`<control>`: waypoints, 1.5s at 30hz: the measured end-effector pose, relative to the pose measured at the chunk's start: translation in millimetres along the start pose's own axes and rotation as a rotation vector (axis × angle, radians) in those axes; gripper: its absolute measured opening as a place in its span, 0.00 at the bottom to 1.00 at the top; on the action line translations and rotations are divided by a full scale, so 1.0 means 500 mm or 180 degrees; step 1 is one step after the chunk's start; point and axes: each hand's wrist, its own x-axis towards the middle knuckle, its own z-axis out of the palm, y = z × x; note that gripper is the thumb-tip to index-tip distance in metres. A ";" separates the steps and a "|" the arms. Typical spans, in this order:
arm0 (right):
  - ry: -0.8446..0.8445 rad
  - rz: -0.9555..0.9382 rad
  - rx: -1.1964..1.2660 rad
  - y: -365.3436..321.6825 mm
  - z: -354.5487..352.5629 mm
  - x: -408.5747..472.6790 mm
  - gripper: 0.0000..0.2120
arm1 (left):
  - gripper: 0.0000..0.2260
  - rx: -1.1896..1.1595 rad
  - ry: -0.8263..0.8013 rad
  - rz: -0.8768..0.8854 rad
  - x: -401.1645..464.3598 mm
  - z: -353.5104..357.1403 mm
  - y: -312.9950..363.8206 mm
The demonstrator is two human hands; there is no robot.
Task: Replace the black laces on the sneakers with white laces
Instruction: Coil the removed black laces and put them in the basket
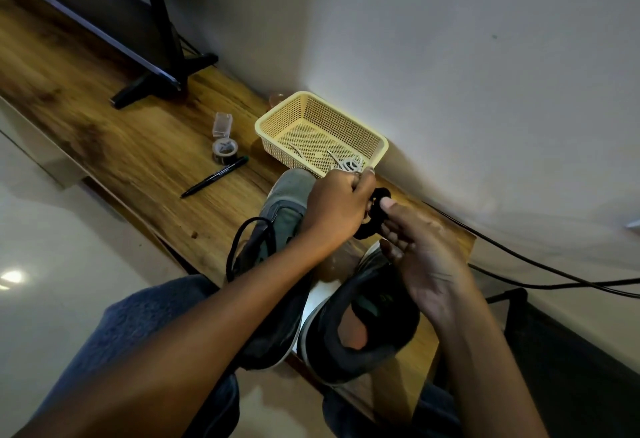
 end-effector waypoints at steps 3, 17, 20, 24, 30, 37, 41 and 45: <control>0.0109 -0.0034 -0.0097 0.000 0.002 0.004 0.06 | 0.24 -0.0002 0.0071 0.0043 0.006 -0.003 -0.002; -0.0531 0.0397 0.0883 -0.009 0.010 -0.004 0.07 | 0.22 -0.0838 -0.0375 -0.0622 0.002 -0.009 0.018; -0.0574 0.0397 0.1377 -0.006 0.010 0.001 0.08 | 0.20 -0.1171 -0.0692 -0.1066 -0.002 -0.007 0.024; -0.0115 -0.0036 0.0521 0.004 0.005 0.007 0.09 | 0.18 -0.1193 -0.0670 -0.1199 0.002 -0.012 0.024; 0.0327 -0.0568 -0.0045 0.015 0.005 0.010 0.07 | 0.17 -0.1194 -0.0608 -0.1108 0.007 -0.021 0.025; 0.0319 -0.0382 0.0568 0.001 0.012 0.001 0.09 | 0.18 -0.1051 -0.0721 -0.1071 0.018 -0.031 0.027; 0.0420 -0.0482 0.0578 -0.009 0.012 0.004 0.10 | 0.18 -0.1328 -0.0724 -0.1290 0.032 -0.050 0.033; 0.0436 -0.0519 0.0533 -0.019 0.026 0.025 0.08 | 0.20 -0.1531 -0.0492 -0.1470 0.049 -0.071 0.027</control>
